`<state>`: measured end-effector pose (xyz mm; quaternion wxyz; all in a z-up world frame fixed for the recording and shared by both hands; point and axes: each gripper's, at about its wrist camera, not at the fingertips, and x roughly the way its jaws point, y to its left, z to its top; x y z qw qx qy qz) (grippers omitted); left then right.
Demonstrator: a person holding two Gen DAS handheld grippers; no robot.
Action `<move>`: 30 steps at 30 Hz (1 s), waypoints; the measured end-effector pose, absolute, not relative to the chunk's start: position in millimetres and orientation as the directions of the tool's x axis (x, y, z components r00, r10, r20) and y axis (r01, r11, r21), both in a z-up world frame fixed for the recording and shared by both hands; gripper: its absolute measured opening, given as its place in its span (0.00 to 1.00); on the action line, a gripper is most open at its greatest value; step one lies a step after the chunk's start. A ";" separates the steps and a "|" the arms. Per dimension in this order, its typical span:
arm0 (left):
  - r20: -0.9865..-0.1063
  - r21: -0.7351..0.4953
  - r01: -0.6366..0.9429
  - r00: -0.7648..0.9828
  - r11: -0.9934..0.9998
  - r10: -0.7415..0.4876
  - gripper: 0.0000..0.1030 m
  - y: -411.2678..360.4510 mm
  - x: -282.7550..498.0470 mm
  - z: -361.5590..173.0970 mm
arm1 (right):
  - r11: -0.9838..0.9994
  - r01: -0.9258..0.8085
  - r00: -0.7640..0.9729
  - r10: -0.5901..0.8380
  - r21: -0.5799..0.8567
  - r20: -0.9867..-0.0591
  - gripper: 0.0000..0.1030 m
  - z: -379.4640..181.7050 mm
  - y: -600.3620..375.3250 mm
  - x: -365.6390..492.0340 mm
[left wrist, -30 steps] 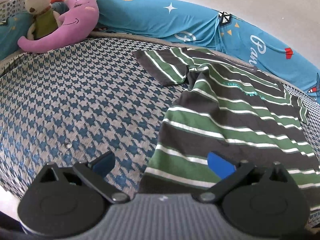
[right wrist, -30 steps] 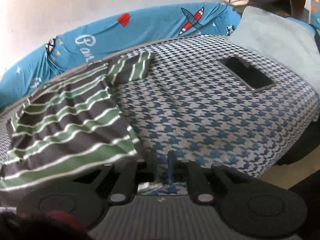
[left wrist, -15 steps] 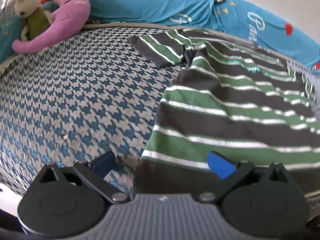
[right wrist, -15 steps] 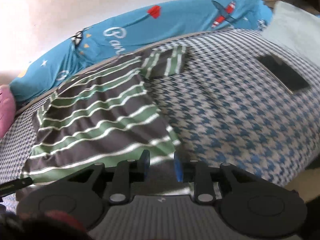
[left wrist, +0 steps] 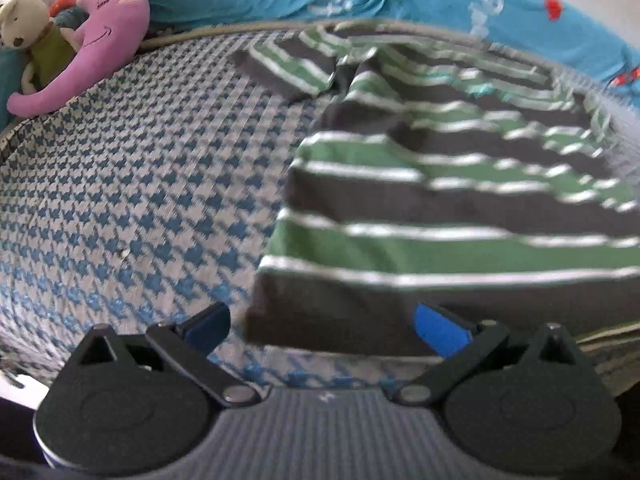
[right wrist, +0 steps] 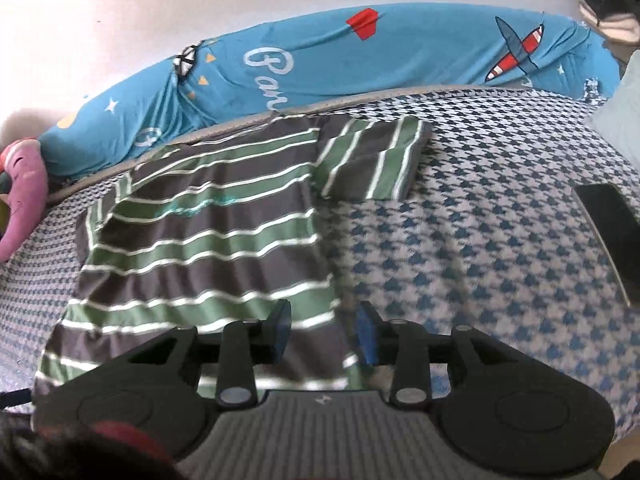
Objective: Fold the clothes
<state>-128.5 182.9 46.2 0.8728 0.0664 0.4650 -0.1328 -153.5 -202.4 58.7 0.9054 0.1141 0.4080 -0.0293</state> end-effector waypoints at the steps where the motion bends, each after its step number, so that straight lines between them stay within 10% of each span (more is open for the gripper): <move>1: -0.819 -0.017 0.299 0.543 0.954 -0.185 1.00 182.1 -130.0 50.9 | 0.970 0.150 0.663 0.043 0.189 -0.747 0.35 57.3 -207.0 -149.1; 30: -0.780 -0.052 0.476 0.530 0.878 -0.333 1.00 86.1 -40.7 56.6 | 0.873 0.343 0.722 -0.009 0.346 -0.692 0.45 26.5 -277.3 -56.3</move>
